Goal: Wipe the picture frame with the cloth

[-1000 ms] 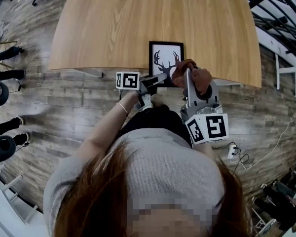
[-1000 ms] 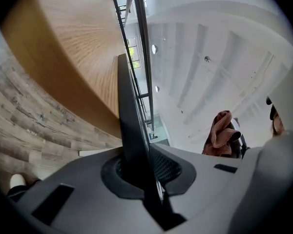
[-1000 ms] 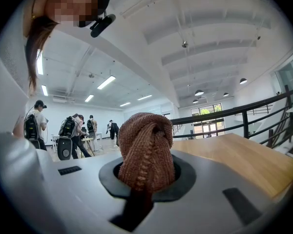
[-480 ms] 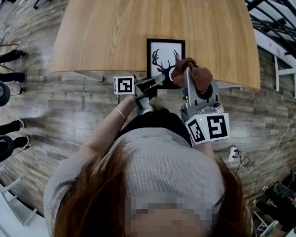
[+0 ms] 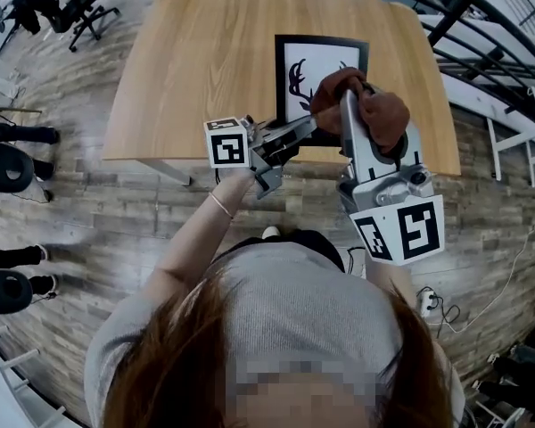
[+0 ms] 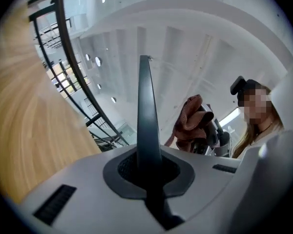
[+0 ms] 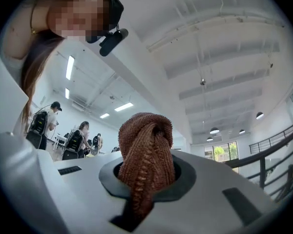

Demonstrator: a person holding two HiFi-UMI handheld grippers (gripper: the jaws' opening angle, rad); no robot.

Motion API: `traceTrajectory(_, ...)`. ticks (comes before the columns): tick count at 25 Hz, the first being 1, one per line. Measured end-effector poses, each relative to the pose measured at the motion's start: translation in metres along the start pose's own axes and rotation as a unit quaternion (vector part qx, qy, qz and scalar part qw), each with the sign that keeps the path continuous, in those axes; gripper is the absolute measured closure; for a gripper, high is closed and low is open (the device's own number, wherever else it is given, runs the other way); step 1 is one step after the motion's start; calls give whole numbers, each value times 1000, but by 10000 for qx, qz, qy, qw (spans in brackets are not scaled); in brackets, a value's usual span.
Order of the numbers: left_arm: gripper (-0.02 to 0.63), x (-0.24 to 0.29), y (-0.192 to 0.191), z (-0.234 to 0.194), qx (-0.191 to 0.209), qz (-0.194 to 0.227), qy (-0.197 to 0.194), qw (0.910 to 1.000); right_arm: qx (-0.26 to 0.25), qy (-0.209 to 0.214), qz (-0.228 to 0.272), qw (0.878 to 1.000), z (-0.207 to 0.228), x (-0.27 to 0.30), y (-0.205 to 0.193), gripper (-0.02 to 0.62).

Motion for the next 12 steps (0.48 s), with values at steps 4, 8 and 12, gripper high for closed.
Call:
traceTrajectory(4, 589, 27, 24, 43, 663, -61, -250, 9975, -490, 109, 521, 9974, 8, 15, 52, 549)
traceTrajectory(8, 589, 40, 34, 73, 977, -1, -362, 9946, -1259, 139, 714, 9894, 8, 34, 86, 549)
traceTrajectory(12, 589, 43, 35, 96, 1320, -196, -347, 9904, -1857, 303, 695, 9797, -16, 59, 98, 549)
Point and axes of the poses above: the fingertips, and each gripper's own axes: x forward along the fingers, z to its right, y out of its top, the point moved 3 cm from there along -x, backward along the fingers, and after that the axes turned 2 degrees about y, right-handed, at the moved point
